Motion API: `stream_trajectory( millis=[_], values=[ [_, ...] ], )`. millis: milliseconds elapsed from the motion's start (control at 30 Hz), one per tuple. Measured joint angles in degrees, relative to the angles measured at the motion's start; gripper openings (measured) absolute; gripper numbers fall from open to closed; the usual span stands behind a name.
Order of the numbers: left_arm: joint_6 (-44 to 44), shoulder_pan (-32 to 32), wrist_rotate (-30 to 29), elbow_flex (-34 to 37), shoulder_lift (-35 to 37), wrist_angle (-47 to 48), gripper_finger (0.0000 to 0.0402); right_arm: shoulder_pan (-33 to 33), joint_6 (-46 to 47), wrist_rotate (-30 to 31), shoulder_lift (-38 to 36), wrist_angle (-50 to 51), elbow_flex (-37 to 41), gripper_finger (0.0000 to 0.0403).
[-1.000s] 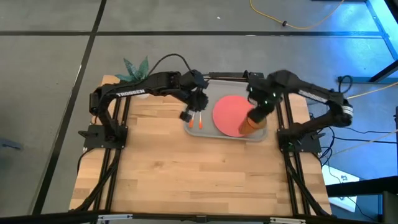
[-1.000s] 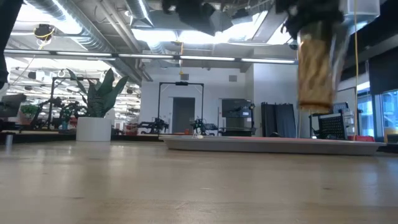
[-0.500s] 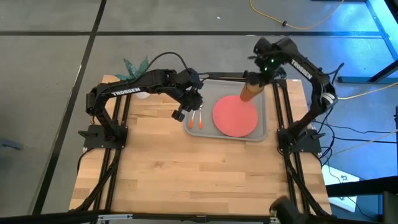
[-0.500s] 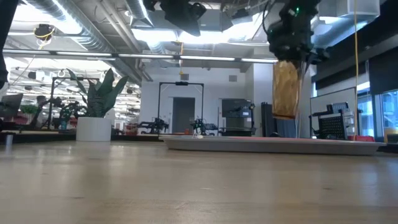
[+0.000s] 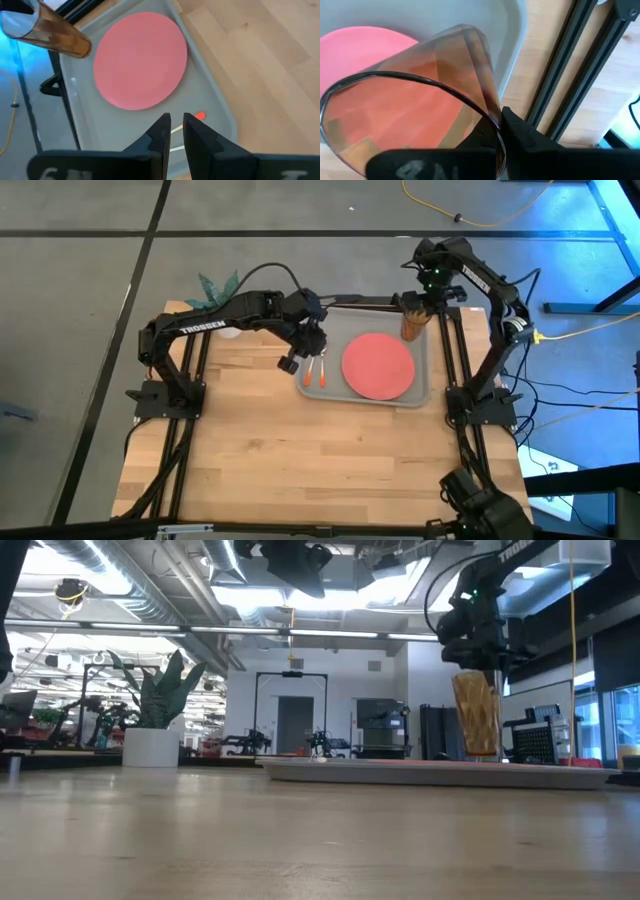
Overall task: Pick and place plate/cup/fork/spoon on tray
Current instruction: Put the orange glass on the top right of the pink plate, then move the gray serving tray to the center of the table
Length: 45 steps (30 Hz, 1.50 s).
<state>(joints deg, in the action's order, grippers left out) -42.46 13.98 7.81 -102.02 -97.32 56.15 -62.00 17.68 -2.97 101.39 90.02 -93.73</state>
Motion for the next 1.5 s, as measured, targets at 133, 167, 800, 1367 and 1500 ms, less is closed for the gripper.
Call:
stream_trajectory(
  millis=[133,167,800,1367,1500],
  values=[
    [0.2,0.5,-0.7,0.0,0.0,-0.2,0.0045,-0.9,-0.4,1.4,1.5,0.0,0.0,0.0008],
    [0.3,0.7,-0.7,0.0,0.0,-0.2,0.0045,-1.2,-0.5,2.3,1.8,-0.1,0.0,0.0008],
    [0.3,2.2,-1.4,0.0,0.0,-0.2,0.0045,-1.4,-3.3,1.4,5.4,-2.6,0.0,0.0034],
    [0.3,3.0,-1.4,0.0,0.0,-0.4,0.0045,-1.4,-1.5,1.8,3.2,0.0,-3.5,0.0075],
    [0.3,3.0,-2.3,0.0,0.0,-0.4,0.0045,-1.4,-1.7,1.8,1.4,0.0,-6.8,0.0074]
  ],
)
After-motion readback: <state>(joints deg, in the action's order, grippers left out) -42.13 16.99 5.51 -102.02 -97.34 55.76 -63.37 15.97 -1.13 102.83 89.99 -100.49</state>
